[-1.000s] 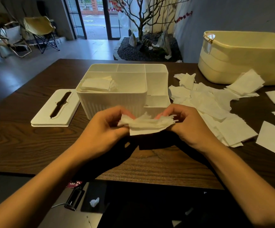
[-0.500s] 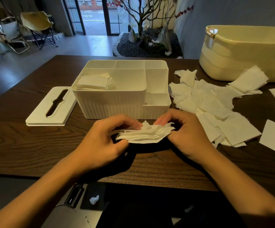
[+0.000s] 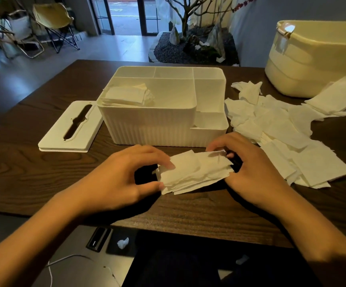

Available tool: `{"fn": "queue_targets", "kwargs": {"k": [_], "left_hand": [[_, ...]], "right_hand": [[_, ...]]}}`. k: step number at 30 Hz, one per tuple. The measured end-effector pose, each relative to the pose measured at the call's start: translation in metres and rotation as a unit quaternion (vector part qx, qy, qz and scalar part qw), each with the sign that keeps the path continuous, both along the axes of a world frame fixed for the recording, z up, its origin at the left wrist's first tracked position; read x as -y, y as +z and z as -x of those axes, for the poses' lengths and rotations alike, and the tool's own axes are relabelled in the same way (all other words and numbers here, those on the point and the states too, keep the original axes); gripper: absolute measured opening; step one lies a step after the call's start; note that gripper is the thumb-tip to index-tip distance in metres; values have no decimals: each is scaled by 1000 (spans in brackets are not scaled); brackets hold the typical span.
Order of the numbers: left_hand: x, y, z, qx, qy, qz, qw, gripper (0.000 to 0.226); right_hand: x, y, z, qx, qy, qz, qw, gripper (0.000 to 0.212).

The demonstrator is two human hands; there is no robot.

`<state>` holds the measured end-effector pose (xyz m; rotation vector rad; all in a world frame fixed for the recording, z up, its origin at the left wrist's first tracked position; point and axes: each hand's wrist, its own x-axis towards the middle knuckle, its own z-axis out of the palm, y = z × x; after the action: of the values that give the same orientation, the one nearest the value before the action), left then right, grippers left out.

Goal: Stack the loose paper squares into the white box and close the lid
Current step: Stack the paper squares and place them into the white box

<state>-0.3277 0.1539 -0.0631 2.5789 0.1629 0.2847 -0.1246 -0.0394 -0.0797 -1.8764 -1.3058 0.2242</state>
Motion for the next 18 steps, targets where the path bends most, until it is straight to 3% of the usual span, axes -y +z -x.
{"fn": "queue_targets", "kwargs": {"k": [3, 10, 14, 16, 18], "left_hand": [[-1, 0, -2, 16, 0, 11, 1000, 23], [-2, 2, -3, 46, 5, 71, 996, 23], [2, 3, -10, 100, 26, 107, 989, 20], [6, 3, -13, 124, 38, 132, 983, 17], [8, 4, -16, 129, 44, 144, 980, 11]], "right_hand": [[1, -3, -2, -1, 5, 6, 1000, 52], [4, 3, -4, -32, 11, 34, 999, 62], [4, 8, 0, -63, -10, -43, 997, 54], [2, 9, 5, -45, 8, -46, 998, 44], [-3, 5, 9, 14, 40, 9, 999, 46]]}}
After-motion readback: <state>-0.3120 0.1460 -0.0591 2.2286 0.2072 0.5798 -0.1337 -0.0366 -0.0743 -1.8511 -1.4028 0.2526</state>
